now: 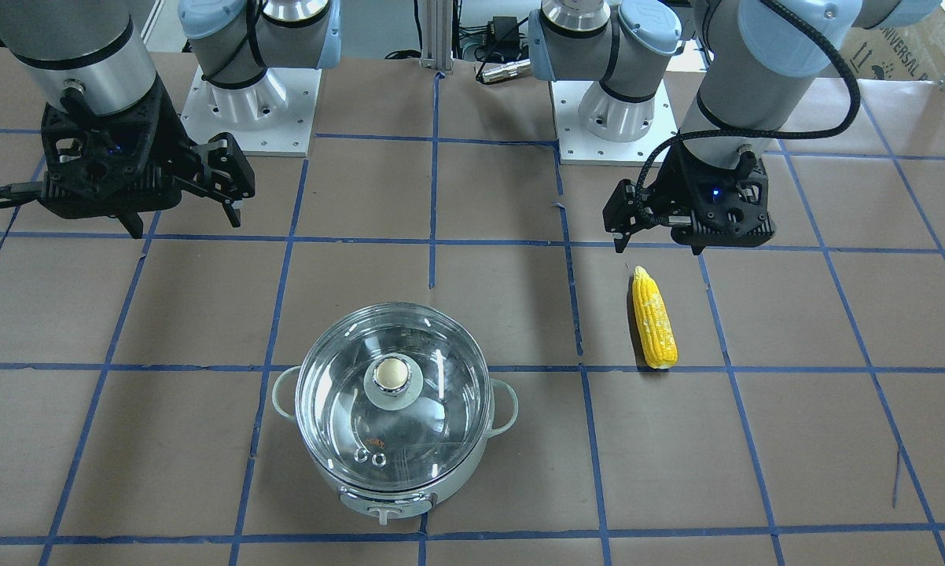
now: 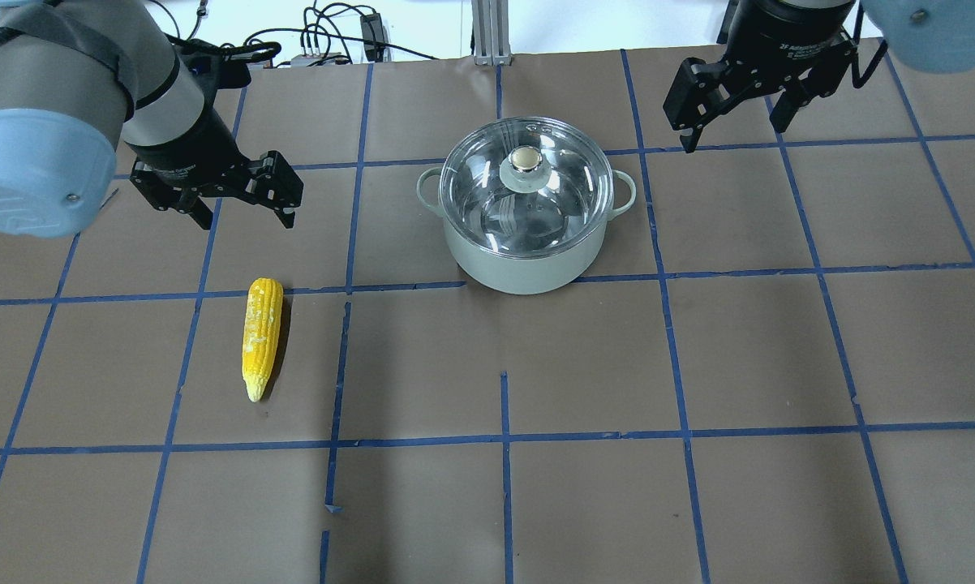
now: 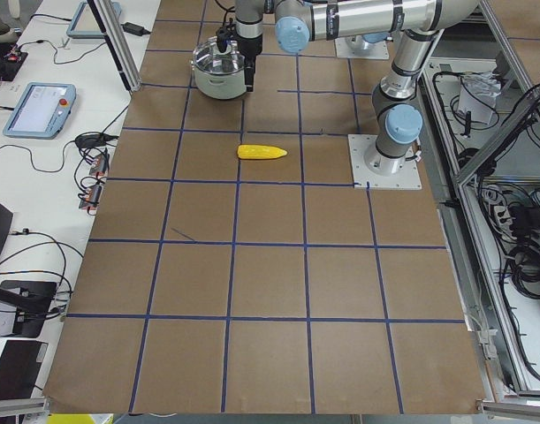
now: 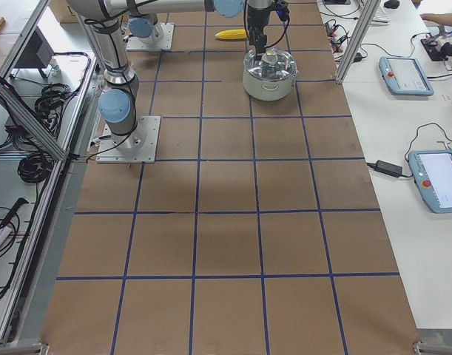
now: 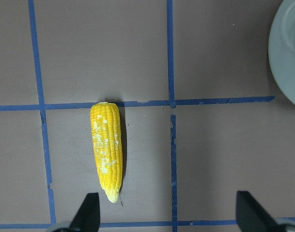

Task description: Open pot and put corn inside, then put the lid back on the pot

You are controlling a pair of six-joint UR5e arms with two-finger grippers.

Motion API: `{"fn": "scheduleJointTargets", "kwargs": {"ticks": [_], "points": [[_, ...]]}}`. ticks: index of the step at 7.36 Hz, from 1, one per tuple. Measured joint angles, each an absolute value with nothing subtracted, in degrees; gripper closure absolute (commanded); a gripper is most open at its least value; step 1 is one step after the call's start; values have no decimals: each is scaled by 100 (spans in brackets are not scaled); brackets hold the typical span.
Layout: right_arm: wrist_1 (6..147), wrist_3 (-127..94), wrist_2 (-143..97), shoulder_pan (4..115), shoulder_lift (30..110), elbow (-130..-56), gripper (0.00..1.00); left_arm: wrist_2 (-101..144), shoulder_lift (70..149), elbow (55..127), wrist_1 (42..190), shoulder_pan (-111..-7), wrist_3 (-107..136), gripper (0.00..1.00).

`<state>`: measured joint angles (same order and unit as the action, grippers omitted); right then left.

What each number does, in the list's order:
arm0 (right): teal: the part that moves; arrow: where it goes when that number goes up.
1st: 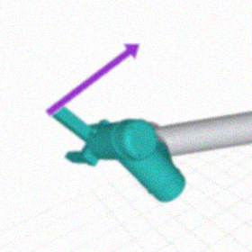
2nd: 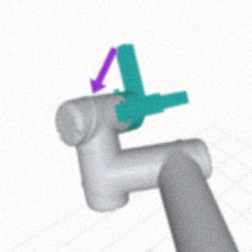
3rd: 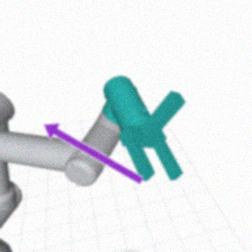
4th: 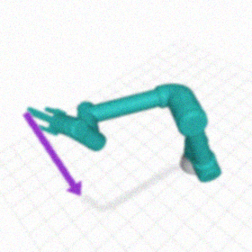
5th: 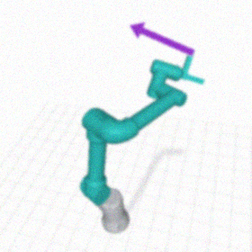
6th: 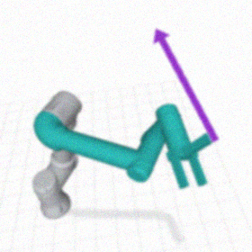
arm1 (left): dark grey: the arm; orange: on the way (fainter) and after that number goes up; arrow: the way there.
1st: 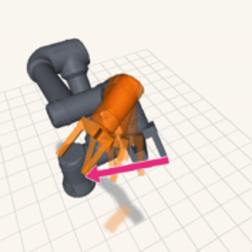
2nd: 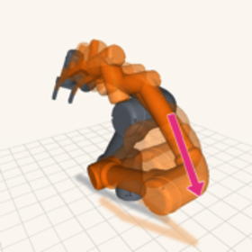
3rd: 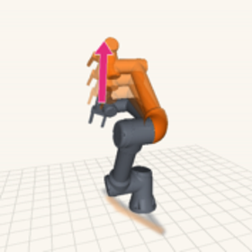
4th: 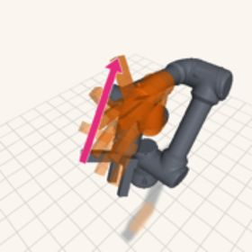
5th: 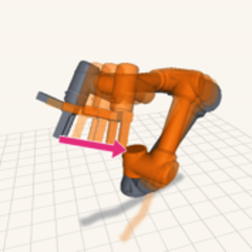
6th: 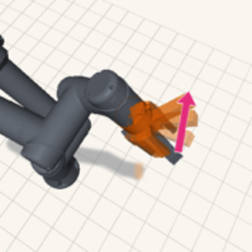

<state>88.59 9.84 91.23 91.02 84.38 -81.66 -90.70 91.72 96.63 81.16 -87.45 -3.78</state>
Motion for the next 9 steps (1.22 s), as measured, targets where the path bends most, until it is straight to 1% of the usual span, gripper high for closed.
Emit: {"fn": "scheduleJointTargets", "kwargs": {"ticks": [4,6,7,9], "points": [[8859,984,9123,9105,8432,-8170,0,-9084,9159,9696,8142,-8702,-540,0],[8875,972,9117,9105,8431,-8172,0,-9078,9189,9891,8087,-8580,-1039,0],[8957,953,9121,9115,8417,-8166,0,-9056,9216,10133,7835,-8428,-1233,0],[9104,895,9071,9157,8186,-7896,0,-9020,9287,10907,6610,-8054,-1781,0]]}}
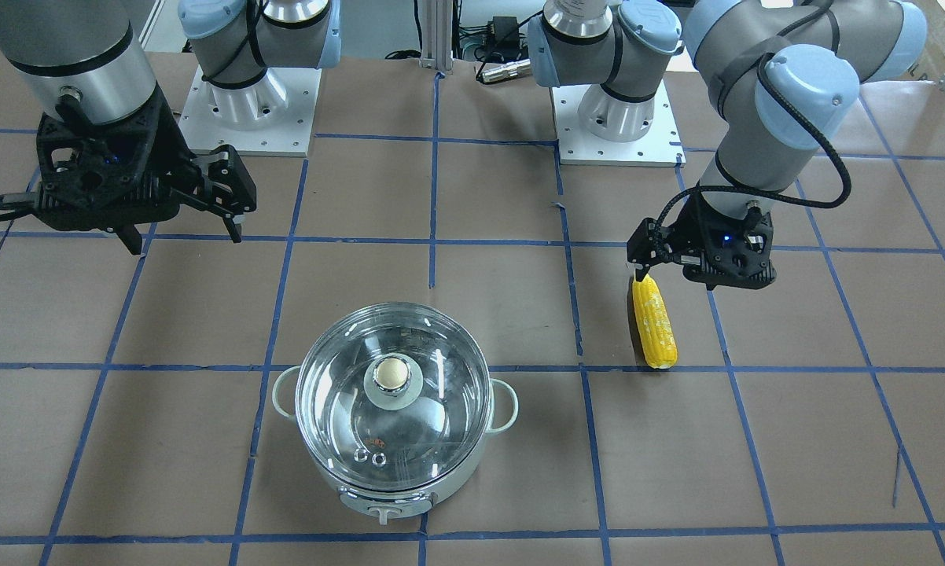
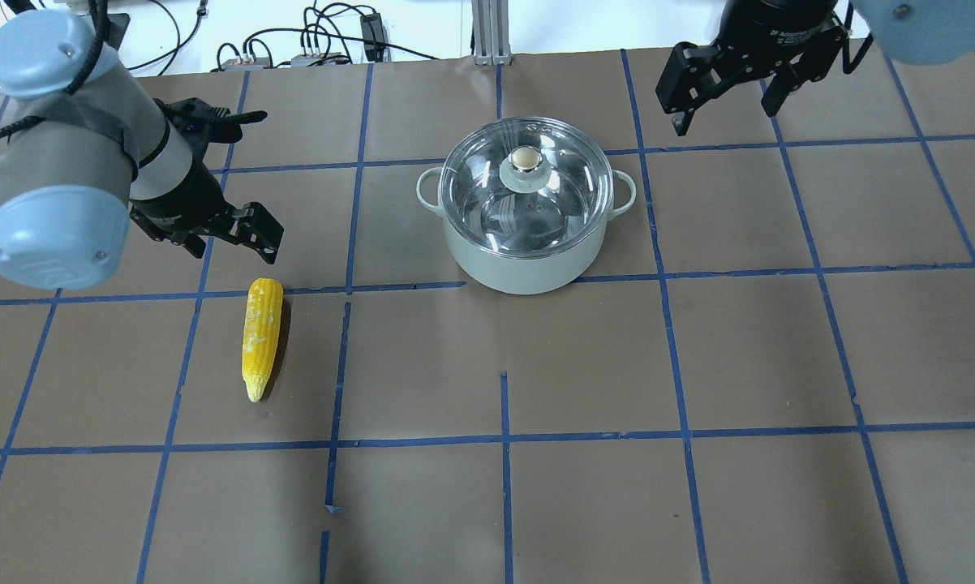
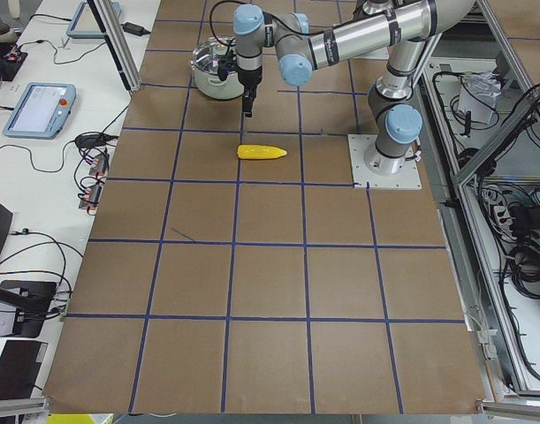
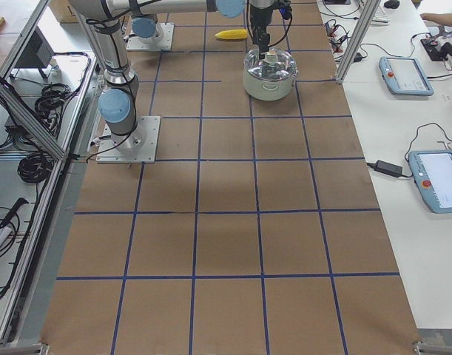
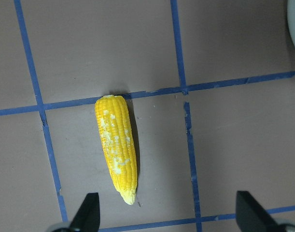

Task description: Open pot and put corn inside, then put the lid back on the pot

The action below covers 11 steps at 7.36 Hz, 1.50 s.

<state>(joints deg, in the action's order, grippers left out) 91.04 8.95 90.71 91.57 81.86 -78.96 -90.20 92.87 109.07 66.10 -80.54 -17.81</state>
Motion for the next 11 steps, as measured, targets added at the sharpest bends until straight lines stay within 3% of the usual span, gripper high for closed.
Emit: {"fn": "scheduleJointTargets", "kwargs": {"ticks": [2,5,7,11], "points": [[9114,587,9052,9428,7627,-7317,0,-9001,9354,11518,5927,-7711,-1912,0],[9268,-723,9111,10319,6501,-6472,0,-9000,9784,11720,5402,-7598,-1548,0],[9699,-1180,9157,10736,5976,-6448,0,-9006,9995,11872,5005,-7594,-1421,0],[9884,-1259,9144,10756,5806,-6713,0,-9018,10432,12214,3953,-7627,-1052,1]]}}
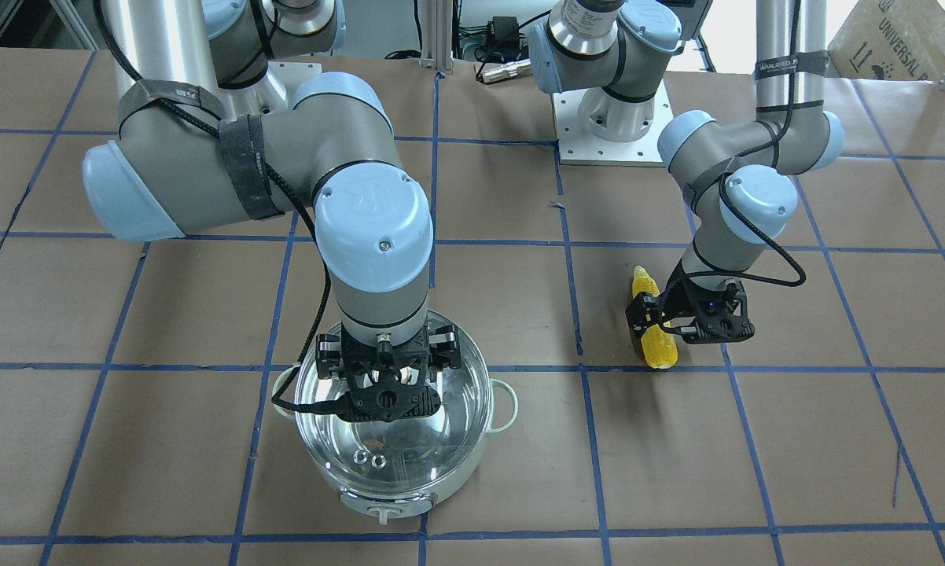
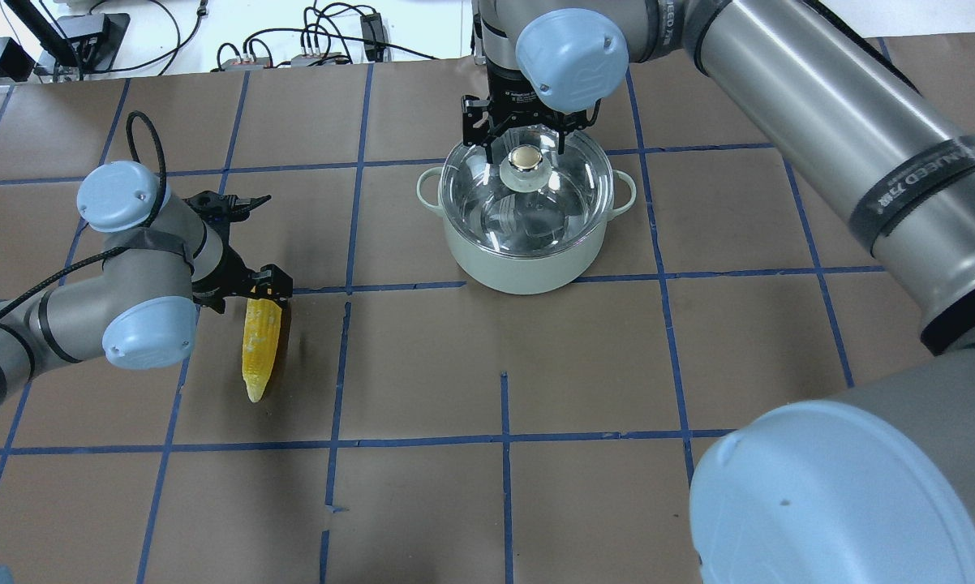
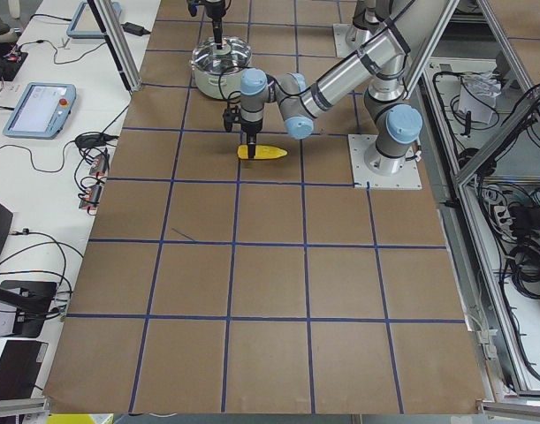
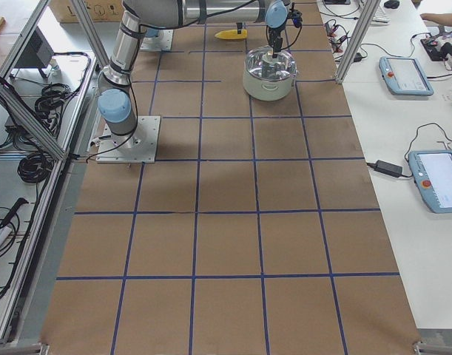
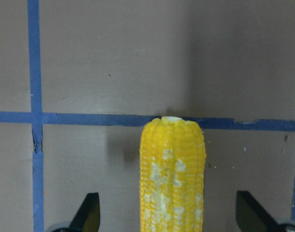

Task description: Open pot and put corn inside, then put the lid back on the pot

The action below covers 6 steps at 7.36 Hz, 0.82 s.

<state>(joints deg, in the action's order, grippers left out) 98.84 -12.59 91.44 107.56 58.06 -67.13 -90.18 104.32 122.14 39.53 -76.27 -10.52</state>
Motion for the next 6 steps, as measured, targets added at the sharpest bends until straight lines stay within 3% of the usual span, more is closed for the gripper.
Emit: {"fn": "scheduleJointTargets", "kwargs": {"ticks": [1,2,4,6], "points": [[9891,-1295,9127,10769,5798,-6720,4,-9016,10501,12305,3726,-7628,-1046,37],[9895,-1311,9123,10767,5790,-6725,9,-9020,10539,12357,3579,-7628,-1023,88],[9903,-1325,9124,10757,5728,-6725,13,-9028,10523,12389,3485,-7629,-843,97],[10021,-1325,9125,10755,5668,-6716,56,-9092,10445,12324,3576,-7631,-710,97]]}}
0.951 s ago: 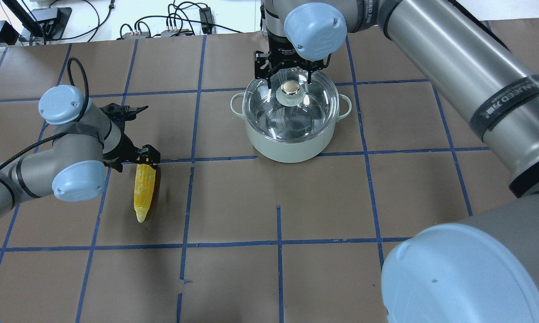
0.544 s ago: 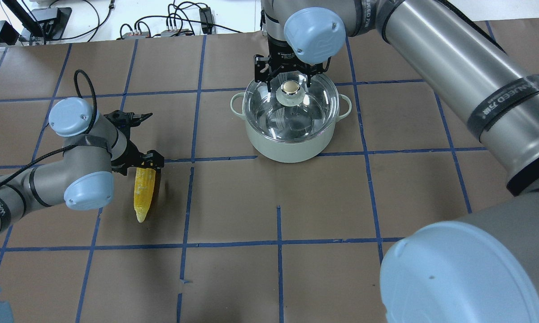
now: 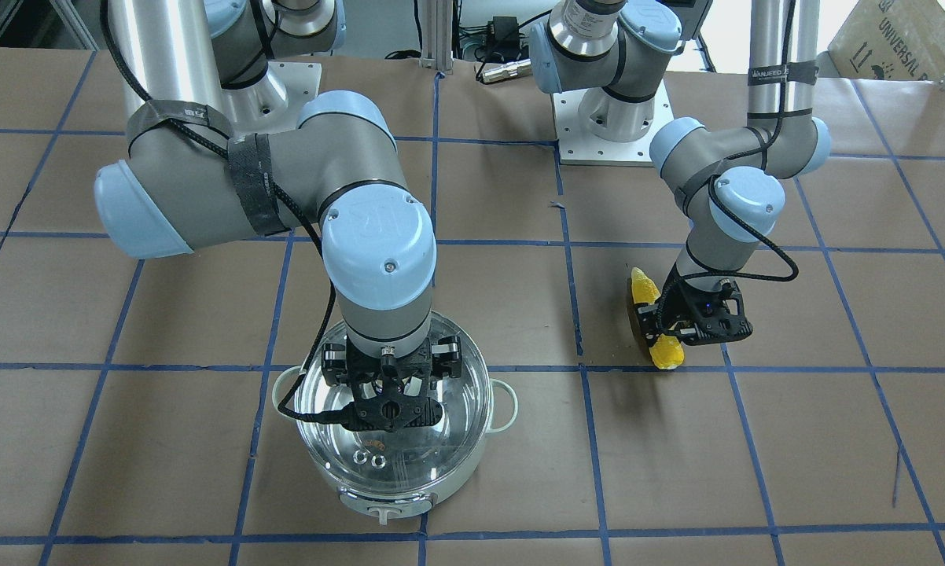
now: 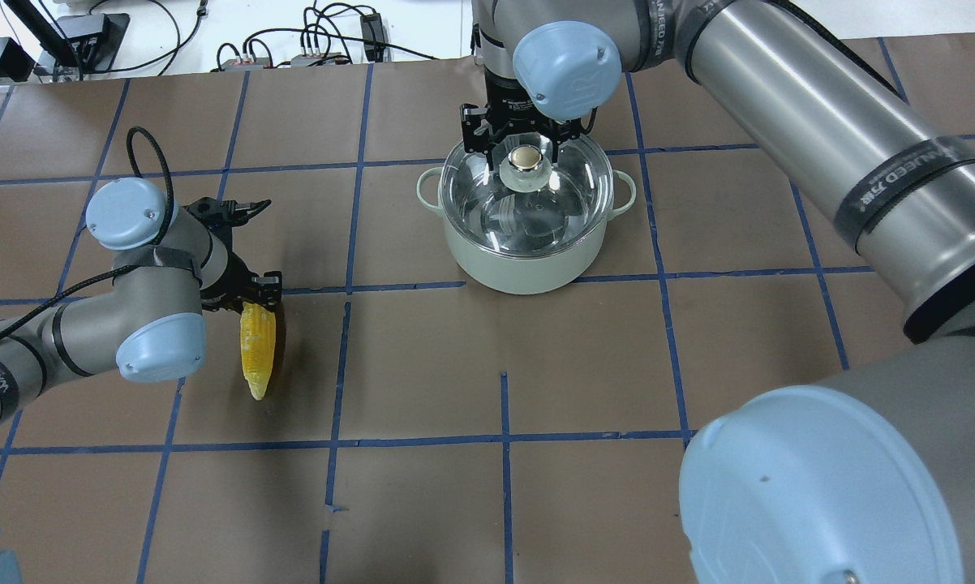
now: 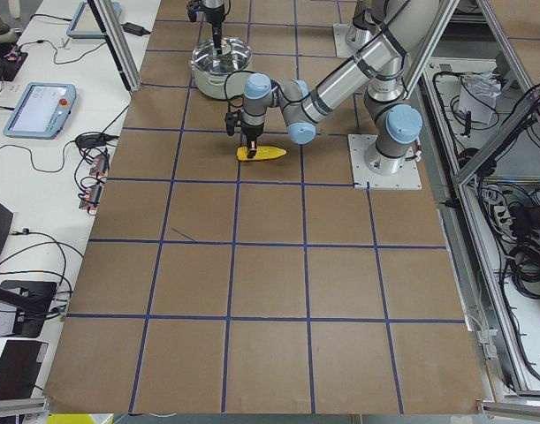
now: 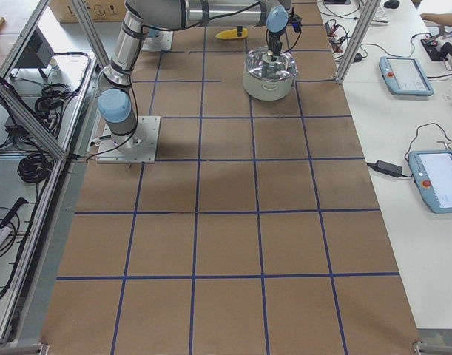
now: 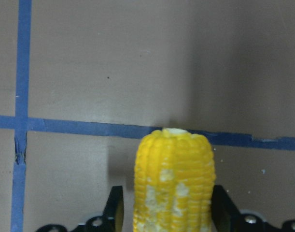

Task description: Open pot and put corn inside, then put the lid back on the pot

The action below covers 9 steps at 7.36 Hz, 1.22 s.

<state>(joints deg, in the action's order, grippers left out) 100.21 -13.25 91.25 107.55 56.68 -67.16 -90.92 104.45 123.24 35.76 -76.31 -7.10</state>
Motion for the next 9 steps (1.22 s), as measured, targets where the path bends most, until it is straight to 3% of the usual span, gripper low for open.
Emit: {"fn": "scheduleJointTargets", "kwargs": {"ticks": [1,2,6,9], "points": [[10062,-1315,9129,10746,5658,-6713,72,-9229,10359,12209,3808,-7644,-687,97],[10067,-1306,9134,10736,5661,-6702,81,-9401,10217,12007,4240,-7662,-670,97],[9717,-1251,9091,10541,5756,-6230,88,-9520,9550,10639,6802,-7705,-595,96],[8945,-681,9099,9900,6048,-5676,93,-9482,9500,9543,8212,-8236,-131,96]]}}
